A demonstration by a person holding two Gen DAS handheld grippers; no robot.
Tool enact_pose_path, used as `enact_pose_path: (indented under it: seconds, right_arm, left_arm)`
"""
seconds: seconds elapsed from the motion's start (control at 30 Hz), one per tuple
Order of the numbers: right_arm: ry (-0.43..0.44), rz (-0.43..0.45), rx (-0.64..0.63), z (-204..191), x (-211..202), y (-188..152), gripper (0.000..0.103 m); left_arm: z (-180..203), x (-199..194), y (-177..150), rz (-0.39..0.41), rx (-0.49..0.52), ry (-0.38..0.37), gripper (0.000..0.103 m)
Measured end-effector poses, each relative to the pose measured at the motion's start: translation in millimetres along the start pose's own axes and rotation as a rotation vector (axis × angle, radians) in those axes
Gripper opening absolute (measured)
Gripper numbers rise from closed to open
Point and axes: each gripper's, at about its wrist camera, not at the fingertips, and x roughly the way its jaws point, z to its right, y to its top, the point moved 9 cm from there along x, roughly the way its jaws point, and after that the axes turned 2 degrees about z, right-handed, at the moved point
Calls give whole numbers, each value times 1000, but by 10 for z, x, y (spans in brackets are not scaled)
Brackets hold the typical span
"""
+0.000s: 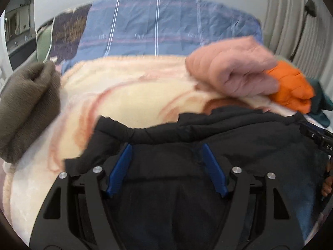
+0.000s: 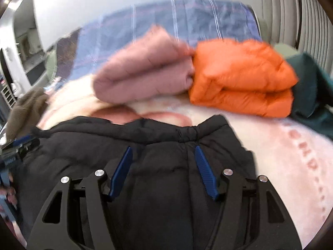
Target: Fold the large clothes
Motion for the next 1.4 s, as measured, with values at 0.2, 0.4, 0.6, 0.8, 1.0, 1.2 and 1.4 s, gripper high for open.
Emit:
enact_pose_path:
  seconds: [0.2,0.4,0.6,0.8,1.0,1.2,1.4]
  right_arm:
    - [32,-70,87,349,193,-402,69]
    - [-6,-69,50,296,239,-422,71]
    - [-14,-74,67,309,90,-372,70]
    - [63,27,88,360,-867,-424,70]
    - [10,-158,125,517,-604,-1251,75]
    - [-92,-31,114,575,-1043,-925,71]
    - [73,65,31,169,-1438,-864,45]
  left_arm:
    - [-360,257,-372,-63,-42,59,84]
    - [-362,346,-409,-72,-46,56,84]
    - [-382,218,-379,-56,-45,71,81]
    - [-295,-679,-374,67,-13,-29,81]
    - [-402,-386,-982,-41,-20,2,84]
    - [-362,-708,-845,13,43,58,83]
    - [-254,-1287,-839,110,-21,-105,57]
